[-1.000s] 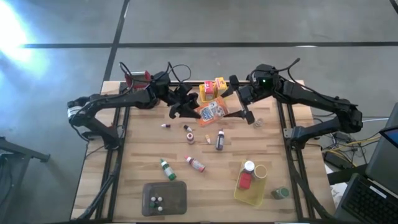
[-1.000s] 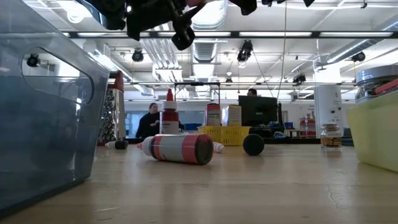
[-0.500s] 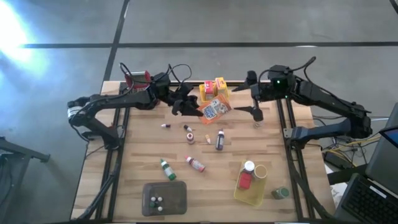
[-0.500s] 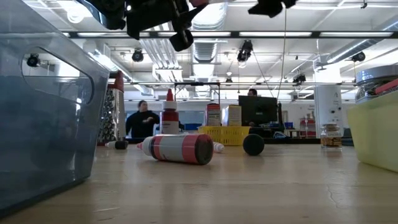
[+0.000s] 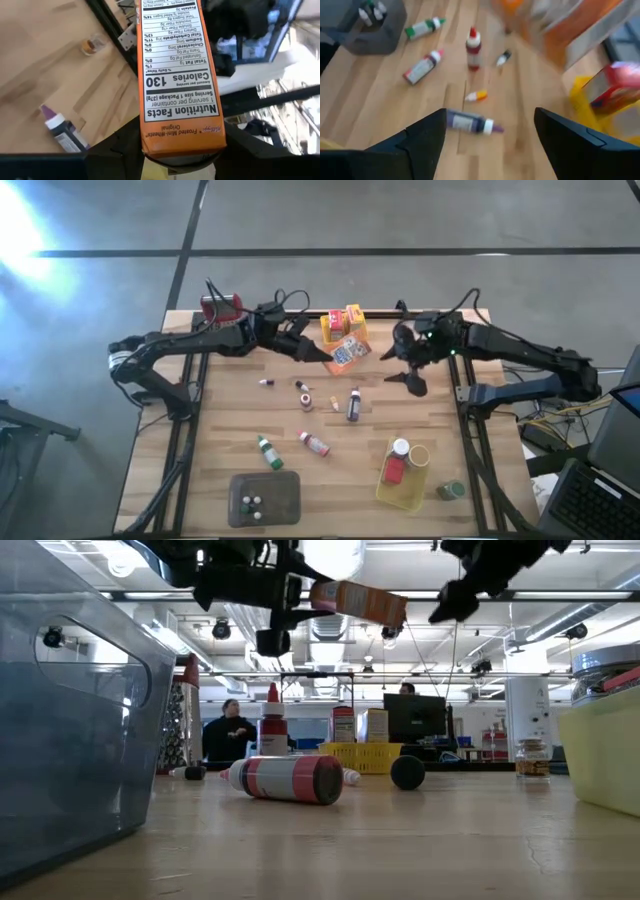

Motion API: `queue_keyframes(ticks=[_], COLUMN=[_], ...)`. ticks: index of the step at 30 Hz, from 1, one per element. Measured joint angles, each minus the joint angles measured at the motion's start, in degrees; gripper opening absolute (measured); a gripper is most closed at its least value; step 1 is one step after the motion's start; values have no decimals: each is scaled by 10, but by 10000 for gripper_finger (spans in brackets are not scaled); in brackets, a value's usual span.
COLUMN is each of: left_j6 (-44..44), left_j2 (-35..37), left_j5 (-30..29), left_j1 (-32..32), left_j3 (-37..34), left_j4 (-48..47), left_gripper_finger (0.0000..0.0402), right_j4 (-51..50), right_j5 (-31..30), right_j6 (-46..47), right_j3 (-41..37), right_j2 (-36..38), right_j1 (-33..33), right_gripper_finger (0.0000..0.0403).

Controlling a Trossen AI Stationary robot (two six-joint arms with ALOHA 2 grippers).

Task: Pick & Place Kitchen Items
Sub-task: Put the orange cereal box into the top yellow bin

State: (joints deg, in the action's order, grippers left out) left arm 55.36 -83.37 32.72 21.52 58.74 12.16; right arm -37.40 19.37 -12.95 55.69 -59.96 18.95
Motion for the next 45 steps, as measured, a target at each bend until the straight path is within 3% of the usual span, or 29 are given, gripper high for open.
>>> queue_keyframes(ticks=[8, 11, 14, 20, 28, 37, 45], left_j6=[84, 136, 190, 289, 552, 592, 601], left_j2=[0, 0, -3, -18, -22, -21, -21], left_j5=[-29, -31, -39, -43, -54, -63, -63], left_j1=[6, 6, 5, 4, 4, 4, 4], left_j3=[0, 0, 0, 0, 0, 0, 0], left_j4=[0, -1, -2, -2, 39, 43, 43], left_gripper_finger=[192, 193, 193, 193, 193, 193, 193], right_j4=[102, 153, 190, 255, 293, 354, 296], right_j5=[-2, -32, -120, -355, -560, -619, -620], right_j6=[33, 25, -14, -107, -148, -140, -98], right_j3=[-75, -85, -89, -89, -86, -54, 30], right_j2=[0, 0, 0, -4, -36, -109, -148], right_j1=[-69, -104, -145, -242, -316, -317, -304], right_gripper_finger=[268, 261, 256, 256, 272, 289, 312])
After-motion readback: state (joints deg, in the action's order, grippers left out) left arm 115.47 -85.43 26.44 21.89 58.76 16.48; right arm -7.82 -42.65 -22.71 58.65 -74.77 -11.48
